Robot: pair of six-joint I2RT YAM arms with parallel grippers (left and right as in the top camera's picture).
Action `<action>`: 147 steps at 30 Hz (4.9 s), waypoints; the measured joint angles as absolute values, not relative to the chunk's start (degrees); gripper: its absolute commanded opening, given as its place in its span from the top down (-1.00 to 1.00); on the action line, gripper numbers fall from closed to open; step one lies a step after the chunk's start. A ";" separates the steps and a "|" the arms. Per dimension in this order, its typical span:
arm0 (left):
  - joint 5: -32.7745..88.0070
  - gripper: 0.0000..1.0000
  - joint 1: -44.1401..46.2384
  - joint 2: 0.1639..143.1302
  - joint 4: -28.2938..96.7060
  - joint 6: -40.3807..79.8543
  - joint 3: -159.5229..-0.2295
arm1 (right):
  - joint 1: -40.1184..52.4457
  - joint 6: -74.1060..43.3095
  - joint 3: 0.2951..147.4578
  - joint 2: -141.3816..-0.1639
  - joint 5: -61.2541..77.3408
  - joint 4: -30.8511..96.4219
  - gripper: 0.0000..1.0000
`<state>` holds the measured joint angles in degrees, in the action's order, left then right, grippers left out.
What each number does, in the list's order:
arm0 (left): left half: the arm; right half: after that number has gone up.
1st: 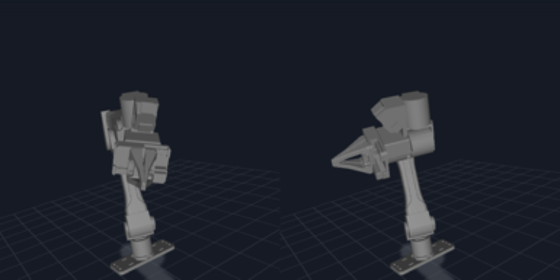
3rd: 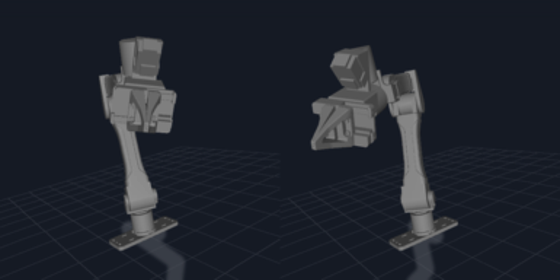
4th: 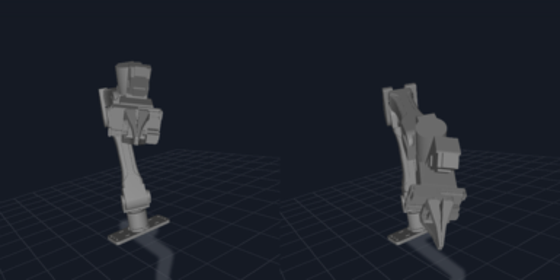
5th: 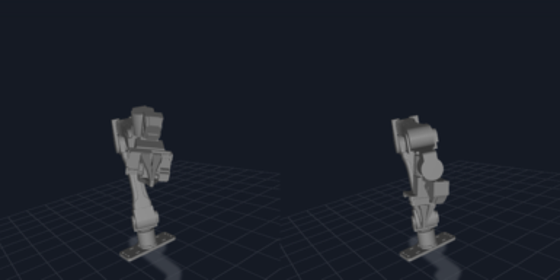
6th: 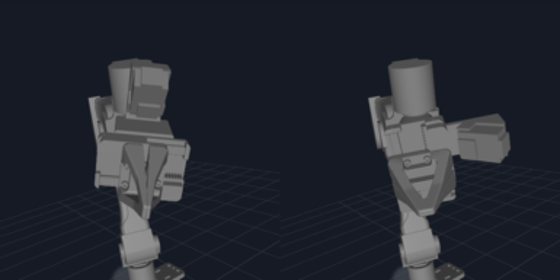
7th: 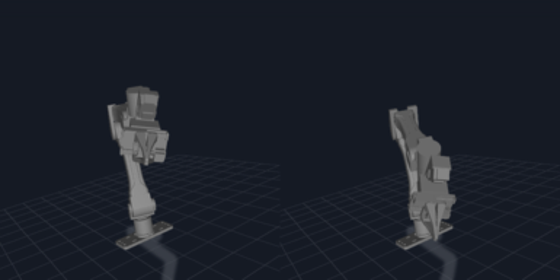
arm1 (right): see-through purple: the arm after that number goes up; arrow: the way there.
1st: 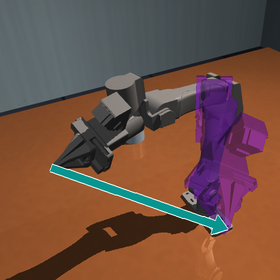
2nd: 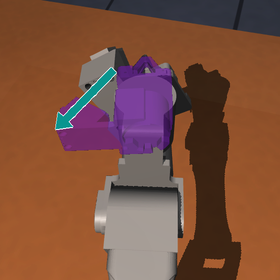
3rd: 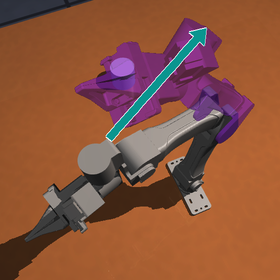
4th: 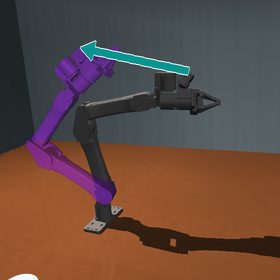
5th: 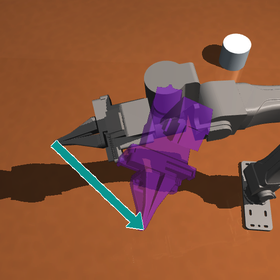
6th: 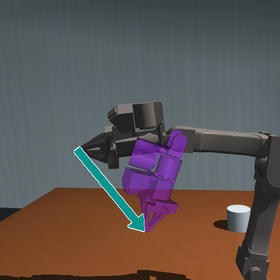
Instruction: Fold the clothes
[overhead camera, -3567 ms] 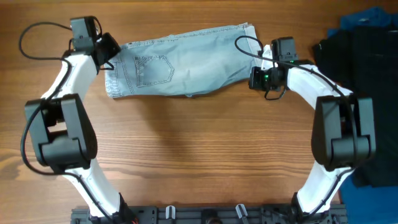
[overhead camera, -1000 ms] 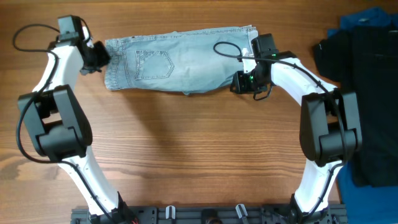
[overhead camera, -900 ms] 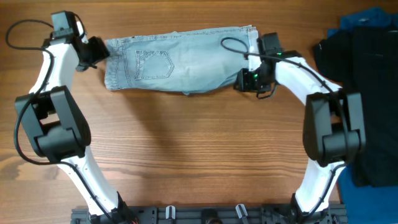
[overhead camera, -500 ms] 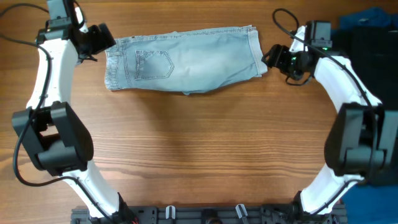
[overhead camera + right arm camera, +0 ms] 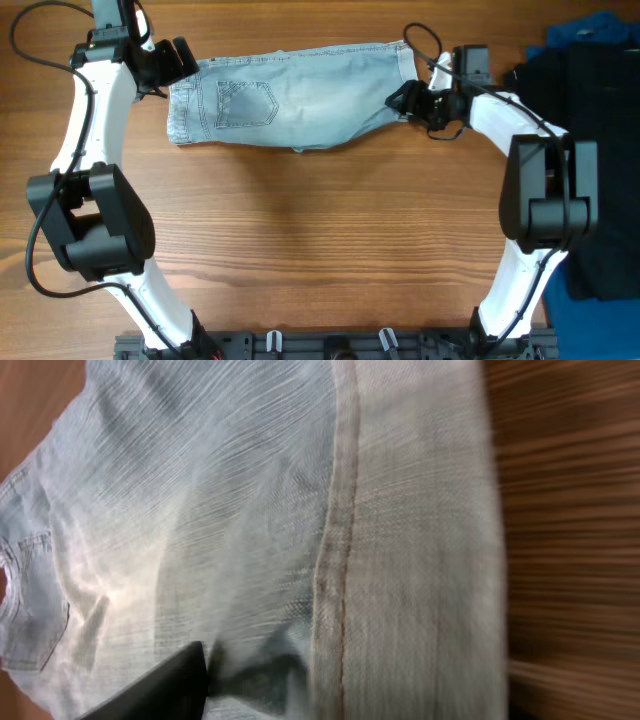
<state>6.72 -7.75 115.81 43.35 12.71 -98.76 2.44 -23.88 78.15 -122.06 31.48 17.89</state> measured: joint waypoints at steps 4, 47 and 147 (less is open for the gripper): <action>6.85 0.81 -6.83 115.81 43.29 14.48 -98.76 | 3.49 -24.51 78.11 -123.33 31.53 17.04 0.91; 5.72 0.78 17.63 129.36 26.72 24.34 -98.74 | -9.43 -10.15 77.32 -115.31 20.99 25.15 -0.40; 14.44 0.92 2.92 126.61 28.49 28.27 -98.85 | 15.20 -21.85 108.92 -114.89 12.53 43.83 0.91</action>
<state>14.44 2.92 126.61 28.49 28.27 -98.85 15.20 -21.85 108.92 -114.89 12.53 43.83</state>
